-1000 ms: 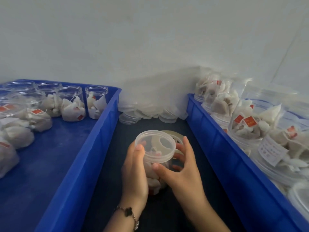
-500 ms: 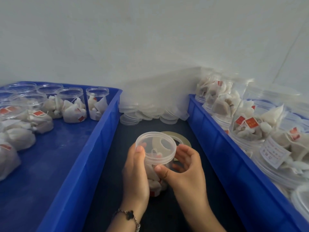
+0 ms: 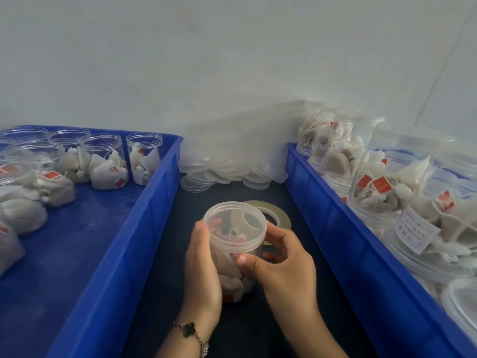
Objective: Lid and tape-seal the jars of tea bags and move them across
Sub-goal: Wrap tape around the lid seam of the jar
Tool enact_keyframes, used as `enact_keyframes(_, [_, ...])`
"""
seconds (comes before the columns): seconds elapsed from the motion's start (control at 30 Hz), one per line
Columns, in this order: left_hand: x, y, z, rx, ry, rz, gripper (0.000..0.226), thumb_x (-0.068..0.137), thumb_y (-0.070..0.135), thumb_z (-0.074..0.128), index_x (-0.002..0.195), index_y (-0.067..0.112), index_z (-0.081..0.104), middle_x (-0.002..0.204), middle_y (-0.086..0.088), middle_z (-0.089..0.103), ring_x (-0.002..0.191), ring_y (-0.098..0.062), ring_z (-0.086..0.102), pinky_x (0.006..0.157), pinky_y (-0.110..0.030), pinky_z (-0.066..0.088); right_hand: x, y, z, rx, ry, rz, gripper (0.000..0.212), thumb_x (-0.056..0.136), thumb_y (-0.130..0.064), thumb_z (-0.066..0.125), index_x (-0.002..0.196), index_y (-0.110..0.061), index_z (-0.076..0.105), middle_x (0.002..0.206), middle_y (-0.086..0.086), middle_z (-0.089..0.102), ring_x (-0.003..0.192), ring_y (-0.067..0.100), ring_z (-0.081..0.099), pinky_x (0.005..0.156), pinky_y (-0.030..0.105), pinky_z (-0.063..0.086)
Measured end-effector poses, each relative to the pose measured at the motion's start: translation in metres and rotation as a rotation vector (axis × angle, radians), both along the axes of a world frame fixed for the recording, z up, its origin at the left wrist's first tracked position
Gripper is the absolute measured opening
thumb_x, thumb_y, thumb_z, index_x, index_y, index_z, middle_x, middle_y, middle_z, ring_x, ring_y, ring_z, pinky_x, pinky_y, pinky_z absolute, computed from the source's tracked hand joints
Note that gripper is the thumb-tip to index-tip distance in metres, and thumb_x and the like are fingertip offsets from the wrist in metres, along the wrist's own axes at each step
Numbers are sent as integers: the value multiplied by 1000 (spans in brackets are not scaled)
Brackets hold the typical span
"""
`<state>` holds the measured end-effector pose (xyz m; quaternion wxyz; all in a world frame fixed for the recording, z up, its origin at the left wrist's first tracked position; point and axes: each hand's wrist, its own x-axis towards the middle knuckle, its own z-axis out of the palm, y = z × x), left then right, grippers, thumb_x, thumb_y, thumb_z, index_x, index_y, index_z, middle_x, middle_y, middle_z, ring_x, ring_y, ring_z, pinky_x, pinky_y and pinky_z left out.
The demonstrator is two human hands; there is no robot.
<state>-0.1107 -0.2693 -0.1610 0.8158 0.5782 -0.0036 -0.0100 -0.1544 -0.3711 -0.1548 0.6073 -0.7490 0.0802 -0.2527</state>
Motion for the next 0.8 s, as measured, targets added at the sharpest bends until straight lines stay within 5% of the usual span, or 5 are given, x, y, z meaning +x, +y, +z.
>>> enact_keyframes(0.13, [9,5,1,-3,48,20,74,60,79,40,104,27,68,100,-3,73,97,-26,67,93,-53,48,0,0,1,18,-11,14,58,53,-24,89,96,-46,58,99,-38,61,90,-4,61,72,18,51])
enact_keyframes(0.33, [18,9,-5,17,27,6,44,99,42,37,115,8,60,116,-18,64,111,-38,59,100,-59,42,1,1,0,28,-21,19,58,55,-21,89,100,-43,60,102,-33,62,92,-4,62,72,18,52])
enact_keyframes(0.5, [21,1,-3,48,179,19,53,93,62,31,102,22,66,108,-9,68,104,-30,61,97,-52,44,1,0,0,-18,-44,48,59,58,-26,88,105,-43,56,106,-34,60,98,-12,56,73,9,47])
enact_keyframes(0.7, [7,-3,-2,149,-84,205,41,99,50,27,122,34,56,121,9,59,111,-10,55,94,-36,44,-7,2,3,-72,-83,129,92,59,-39,84,124,-57,22,116,-39,48,113,-19,44,87,6,40])
enact_keyframes(0.8, [-3,-6,3,169,-109,336,33,100,43,32,96,32,62,95,11,65,93,-9,62,71,-27,45,-14,6,4,-281,-79,114,82,65,-35,84,122,-61,31,125,-34,46,120,-14,41,97,15,42])
